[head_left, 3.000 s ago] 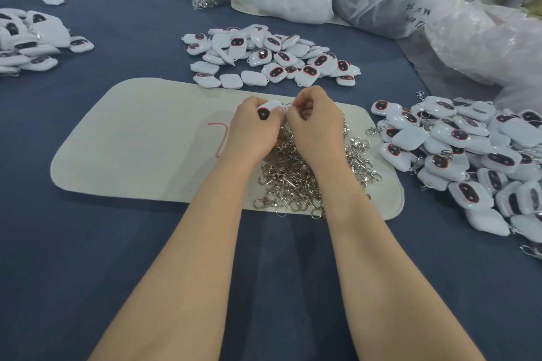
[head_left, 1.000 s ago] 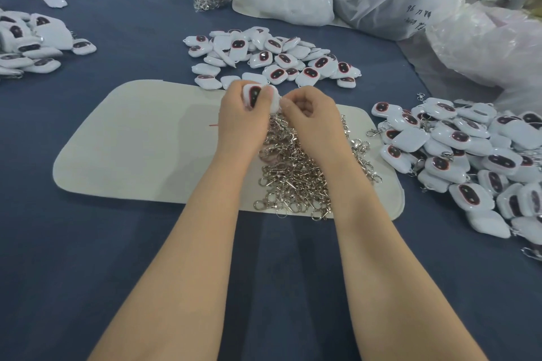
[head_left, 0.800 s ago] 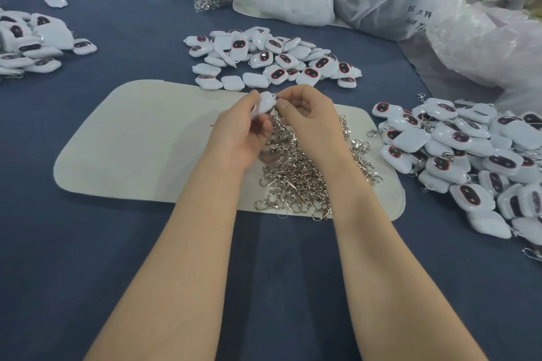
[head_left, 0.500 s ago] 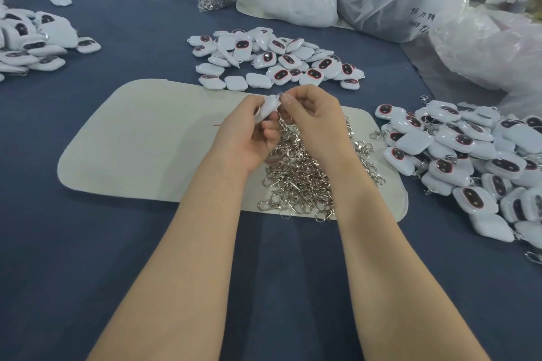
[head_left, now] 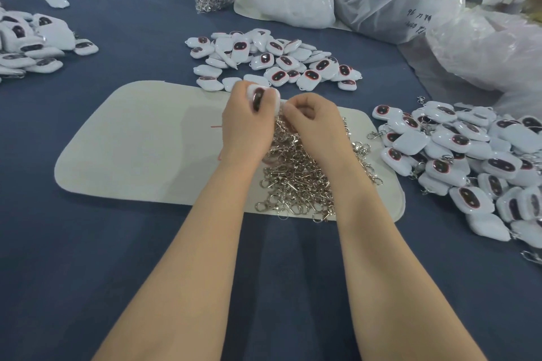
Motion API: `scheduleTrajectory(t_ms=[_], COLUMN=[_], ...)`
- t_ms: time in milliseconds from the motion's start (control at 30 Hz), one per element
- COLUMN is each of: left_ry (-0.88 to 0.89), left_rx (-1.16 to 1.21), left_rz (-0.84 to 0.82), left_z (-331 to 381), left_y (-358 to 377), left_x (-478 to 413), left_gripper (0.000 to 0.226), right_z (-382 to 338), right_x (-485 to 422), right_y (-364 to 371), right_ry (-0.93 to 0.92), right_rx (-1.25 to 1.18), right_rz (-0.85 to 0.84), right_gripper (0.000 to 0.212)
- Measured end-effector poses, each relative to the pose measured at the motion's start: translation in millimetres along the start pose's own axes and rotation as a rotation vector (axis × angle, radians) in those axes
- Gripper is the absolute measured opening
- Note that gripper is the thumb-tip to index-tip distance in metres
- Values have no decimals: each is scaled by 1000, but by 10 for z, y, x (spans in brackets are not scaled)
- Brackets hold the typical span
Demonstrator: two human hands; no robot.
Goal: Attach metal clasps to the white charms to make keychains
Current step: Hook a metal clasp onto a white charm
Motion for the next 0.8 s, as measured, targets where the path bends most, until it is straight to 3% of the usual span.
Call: scheduleTrajectory(t_ms=[100,167,300,433,533,667,800], left_ry=[-443,-638,-725,-726,-627,-195,162], left_rx=[575,829,974,899,601,107,-157], left_rz=[-44,-96,-210,-205,-81,103,115], left_z=[-330,-414,-395,-441,-493,-202,134], left_y=[123,243,353,339,160,-93,-69], left_x=[30,108,151,162,94,-6,89], left_gripper=[18,20,22,28,23,19,13], right_z=[-83,-114,-179,-211,-158,-63,24], right_x=[22,33,44,62,64,49,10], right_y=[77,130,116,161,177,141,125], right_ry=[-30,-49,-97,-95,-51,-12,30], right_rx=[-162,-167,-118,-109,-69,-9,-44], right_rz=[-73,-110,-103,-155,-188,-190,-211], right_gripper=[5,9,13,11,7,9,14])
Point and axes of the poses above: each hand's wrist, its own x-axis away from the middle knuckle, its own y-axis out of the palm, z = x × y, the point moved 9 cm from there along -x, towards the middle knuckle, and after that the axes turned 2 degrees about -x, right-handed, at the moved point
